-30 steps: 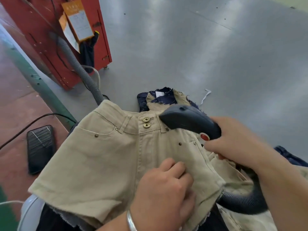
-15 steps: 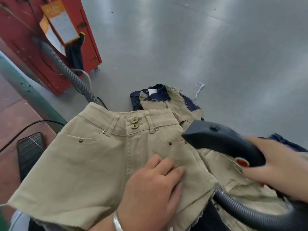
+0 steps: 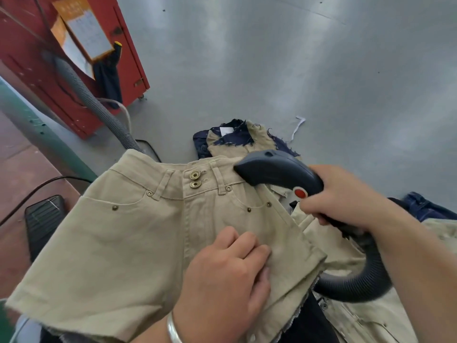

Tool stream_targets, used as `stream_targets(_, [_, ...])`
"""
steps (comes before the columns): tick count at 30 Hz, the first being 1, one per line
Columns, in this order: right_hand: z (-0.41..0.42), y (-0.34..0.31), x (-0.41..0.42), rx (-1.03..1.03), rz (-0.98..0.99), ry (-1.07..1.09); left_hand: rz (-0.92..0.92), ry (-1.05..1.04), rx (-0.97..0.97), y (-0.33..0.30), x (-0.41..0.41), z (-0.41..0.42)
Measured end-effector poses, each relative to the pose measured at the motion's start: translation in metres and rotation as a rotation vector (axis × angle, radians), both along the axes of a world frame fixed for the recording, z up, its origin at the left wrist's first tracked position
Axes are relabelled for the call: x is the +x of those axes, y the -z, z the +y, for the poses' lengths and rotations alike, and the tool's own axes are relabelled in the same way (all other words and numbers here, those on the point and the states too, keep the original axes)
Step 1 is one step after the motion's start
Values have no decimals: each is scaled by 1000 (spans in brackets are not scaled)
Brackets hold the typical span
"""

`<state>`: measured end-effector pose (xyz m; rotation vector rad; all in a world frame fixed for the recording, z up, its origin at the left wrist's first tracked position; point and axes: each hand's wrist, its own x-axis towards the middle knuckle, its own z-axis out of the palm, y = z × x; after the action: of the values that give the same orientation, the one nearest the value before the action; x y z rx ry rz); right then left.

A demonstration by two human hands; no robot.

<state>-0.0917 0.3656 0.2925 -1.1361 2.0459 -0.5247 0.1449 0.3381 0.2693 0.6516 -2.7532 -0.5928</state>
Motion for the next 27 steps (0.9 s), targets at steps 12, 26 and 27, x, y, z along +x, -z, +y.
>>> stream_targets(12, [19,-37,-6,-190,255,18,-118,6,-68,-3,7,11])
stream_targets(26, [36,-53,78,150,587,-271,71,-50,-376,12,-13,30])
stream_targets(27, [23,-52,80,110,591,-270,58,-46,-359,13,-12,29])
